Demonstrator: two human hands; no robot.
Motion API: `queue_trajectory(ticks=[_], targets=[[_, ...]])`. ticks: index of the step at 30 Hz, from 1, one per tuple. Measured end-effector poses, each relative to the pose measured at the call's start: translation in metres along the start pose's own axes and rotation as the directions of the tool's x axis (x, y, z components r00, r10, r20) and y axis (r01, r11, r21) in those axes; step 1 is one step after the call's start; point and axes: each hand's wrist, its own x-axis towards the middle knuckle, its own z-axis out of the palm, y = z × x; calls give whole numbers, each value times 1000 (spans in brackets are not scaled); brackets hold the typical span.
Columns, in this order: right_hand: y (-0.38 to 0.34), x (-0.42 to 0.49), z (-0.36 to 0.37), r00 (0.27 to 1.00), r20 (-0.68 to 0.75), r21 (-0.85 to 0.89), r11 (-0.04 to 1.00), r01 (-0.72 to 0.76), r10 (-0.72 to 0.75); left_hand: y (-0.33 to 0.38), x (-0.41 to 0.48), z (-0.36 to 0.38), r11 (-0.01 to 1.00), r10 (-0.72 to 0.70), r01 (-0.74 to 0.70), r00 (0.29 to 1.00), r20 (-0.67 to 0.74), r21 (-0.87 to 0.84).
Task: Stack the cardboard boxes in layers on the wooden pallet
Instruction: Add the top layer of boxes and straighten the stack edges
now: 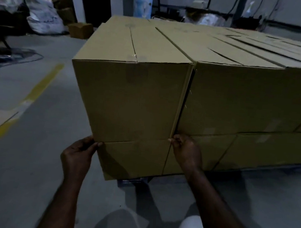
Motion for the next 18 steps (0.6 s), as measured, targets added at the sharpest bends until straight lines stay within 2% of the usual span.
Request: queue_trajectory(ticks=[3,6,8,10,13,15,16,17,18], targets=[[4,-1,3,998,-38,28,999,43,-42,1,-1,1,998,44,-43,999,-3,40],[8,0,2,1000,0,102,994,26,-26,-1,-4,1,991,31,-29,999,-10,133],[7,0,-2,999,27,145,989,38,-42,0,-16,2,974,-5,25,996,-90,227],[6,3,-11,997,4,191,979,75,-77,10,-38,15,947,51,10,982,-183,320],[1,13,-27,979,-124,248,950,191,-164,51,-78,54,931,208,-157,970,-124,329],[0,16,-39,946,-239,206,940,271,-220,92,-92,78,949,271,-265,962,-15,171],[2,16,-45,931,-299,186,944,274,-211,114,-92,88,932,352,-356,934,62,72],[7,17,-48,922,-353,198,951,238,-157,137,-88,95,877,475,-480,869,142,-1],[16,18,-50,917,-393,251,952,175,-65,162,-82,101,784,610,-620,766,203,-19]])
